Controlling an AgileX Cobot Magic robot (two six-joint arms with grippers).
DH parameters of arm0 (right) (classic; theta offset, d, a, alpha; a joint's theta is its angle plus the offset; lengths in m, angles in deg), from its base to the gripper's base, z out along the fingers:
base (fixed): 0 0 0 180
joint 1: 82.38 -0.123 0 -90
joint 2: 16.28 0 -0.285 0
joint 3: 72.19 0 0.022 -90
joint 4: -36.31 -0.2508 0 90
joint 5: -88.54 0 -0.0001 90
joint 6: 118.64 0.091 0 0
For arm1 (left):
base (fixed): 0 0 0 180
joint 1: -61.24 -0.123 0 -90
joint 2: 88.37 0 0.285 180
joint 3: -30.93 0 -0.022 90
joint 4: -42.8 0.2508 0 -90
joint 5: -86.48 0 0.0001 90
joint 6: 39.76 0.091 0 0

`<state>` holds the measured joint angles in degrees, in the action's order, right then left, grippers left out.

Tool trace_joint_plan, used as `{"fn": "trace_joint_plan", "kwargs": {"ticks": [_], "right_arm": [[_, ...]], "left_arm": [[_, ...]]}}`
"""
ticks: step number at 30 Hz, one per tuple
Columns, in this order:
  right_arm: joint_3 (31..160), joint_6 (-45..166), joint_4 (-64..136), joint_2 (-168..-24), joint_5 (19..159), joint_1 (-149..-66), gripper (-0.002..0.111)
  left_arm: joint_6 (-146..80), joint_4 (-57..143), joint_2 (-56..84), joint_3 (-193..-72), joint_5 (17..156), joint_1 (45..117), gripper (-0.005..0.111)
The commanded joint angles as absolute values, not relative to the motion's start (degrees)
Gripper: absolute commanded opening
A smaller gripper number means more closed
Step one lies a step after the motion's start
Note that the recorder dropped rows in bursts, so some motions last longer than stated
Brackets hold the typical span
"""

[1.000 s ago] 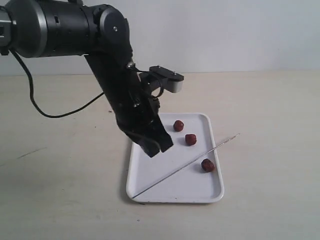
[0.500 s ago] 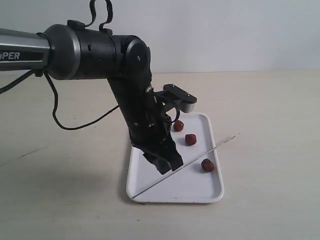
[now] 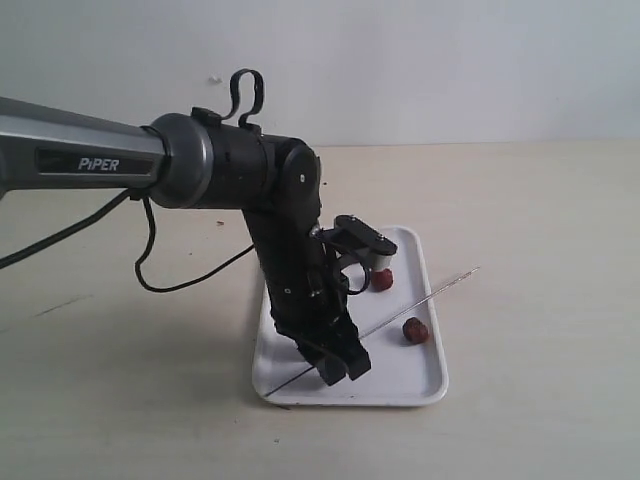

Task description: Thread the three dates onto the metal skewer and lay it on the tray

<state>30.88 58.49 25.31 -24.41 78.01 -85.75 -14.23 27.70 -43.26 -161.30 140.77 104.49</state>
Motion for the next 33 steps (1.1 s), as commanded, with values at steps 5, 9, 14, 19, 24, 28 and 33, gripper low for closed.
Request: {"fn": "trace_joint_plan", "kwargs": {"ticks": [5,9,14,19,24,28,33], "right_arm": [[30.59,58.42,25.31,-24.07,78.35,-85.37,0.000],[30.59,58.42,25.31,-24.07,78.35,-85.37,0.000],[30.59,58.42,25.31,-24.07,78.35,-85.37,0.000],[30.59,58.42,25.31,-24.07,78.35,-85.37,0.000],[30.59,58.42,25.31,-24.07,78.35,-85.37,0.000],[30.59,58.42,25.31,-24.07,78.35,-85.37,0.000],[30.59,58.42,25.31,-24.07,78.35,-85.37,0.000]], "left_arm": [[-14.46,27.37,-46.33,-164.34,140.92,104.83,0.043],[-14.46,27.68,-46.56,-164.47,141.74,104.83,0.043],[-17.30,31.87,-46.56,-165.18,141.26,104.98,0.043],[-18.39,36.13,-46.60,-167.49,140.37,106.82,0.043],[-18.70,37.98,-46.60,-167.83,140.61,108.27,0.043],[-19.86,37.87,-46.69,-167.83,140.61,108.27,0.043],[-20.74,37.76,-46.69,-167.83,140.61,108.27,0.043]]}}
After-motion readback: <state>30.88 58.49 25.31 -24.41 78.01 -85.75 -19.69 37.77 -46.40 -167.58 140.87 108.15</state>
